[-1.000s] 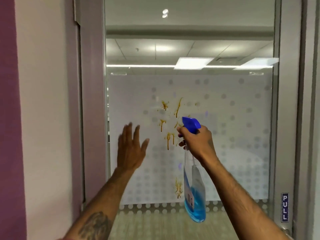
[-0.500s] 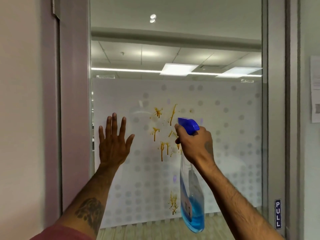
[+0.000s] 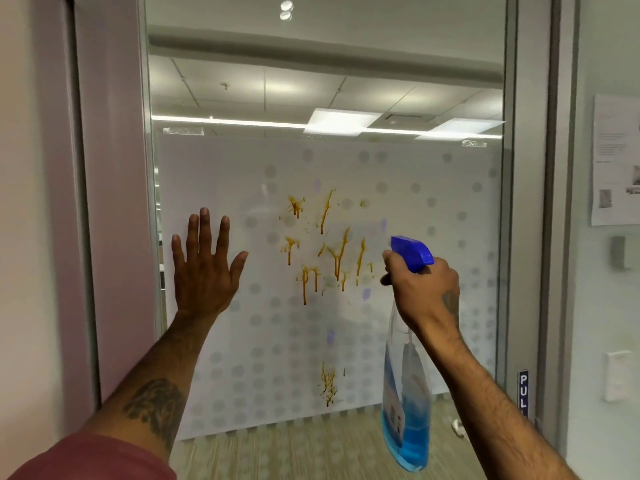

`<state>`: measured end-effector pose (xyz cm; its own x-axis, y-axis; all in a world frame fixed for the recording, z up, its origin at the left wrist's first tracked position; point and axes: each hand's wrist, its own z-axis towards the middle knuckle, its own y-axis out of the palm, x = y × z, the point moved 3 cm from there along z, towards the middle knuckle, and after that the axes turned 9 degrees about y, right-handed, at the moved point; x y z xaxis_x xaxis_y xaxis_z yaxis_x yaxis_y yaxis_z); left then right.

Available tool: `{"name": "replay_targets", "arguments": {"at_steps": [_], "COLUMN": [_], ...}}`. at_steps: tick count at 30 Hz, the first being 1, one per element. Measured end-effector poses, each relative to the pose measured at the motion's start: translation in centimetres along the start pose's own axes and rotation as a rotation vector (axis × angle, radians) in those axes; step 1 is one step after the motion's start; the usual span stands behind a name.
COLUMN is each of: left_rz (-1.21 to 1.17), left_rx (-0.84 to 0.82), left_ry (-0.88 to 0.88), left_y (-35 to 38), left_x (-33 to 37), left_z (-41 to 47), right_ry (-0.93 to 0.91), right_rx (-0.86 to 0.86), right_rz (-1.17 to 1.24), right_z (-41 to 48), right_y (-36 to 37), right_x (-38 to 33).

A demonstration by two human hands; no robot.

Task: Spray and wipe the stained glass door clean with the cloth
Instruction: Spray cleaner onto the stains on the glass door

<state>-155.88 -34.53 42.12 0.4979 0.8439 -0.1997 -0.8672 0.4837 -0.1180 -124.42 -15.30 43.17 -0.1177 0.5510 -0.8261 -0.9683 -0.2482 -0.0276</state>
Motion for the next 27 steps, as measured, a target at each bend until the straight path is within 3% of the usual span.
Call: {"name": "replay_targets", "arguments": {"at_steps": [18, 23, 27], "left_rz": [-0.066, -0.087, -0.114], "left_rx": [-0.065, -0.087, -0.112], "left_ry": [-0.004, 0.0, 0.005], "left_y": [-0.8, -1.1, -1.6], "left_x": [0.2, 0.2, 0.3], "left_z": [0.2, 0.2, 0.2], "right_ry": [0.067, 0.029, 0.084], "right_rx": [-0.12, -0.177, -0.169], "right_rz": [-0.004, -0.122, -0.079], "right_z": [-10.3, -11.9, -12.1], "right_y": [1.7, 2.4, 2.0], "right_x": [12.1, 13.1, 13.7]}}
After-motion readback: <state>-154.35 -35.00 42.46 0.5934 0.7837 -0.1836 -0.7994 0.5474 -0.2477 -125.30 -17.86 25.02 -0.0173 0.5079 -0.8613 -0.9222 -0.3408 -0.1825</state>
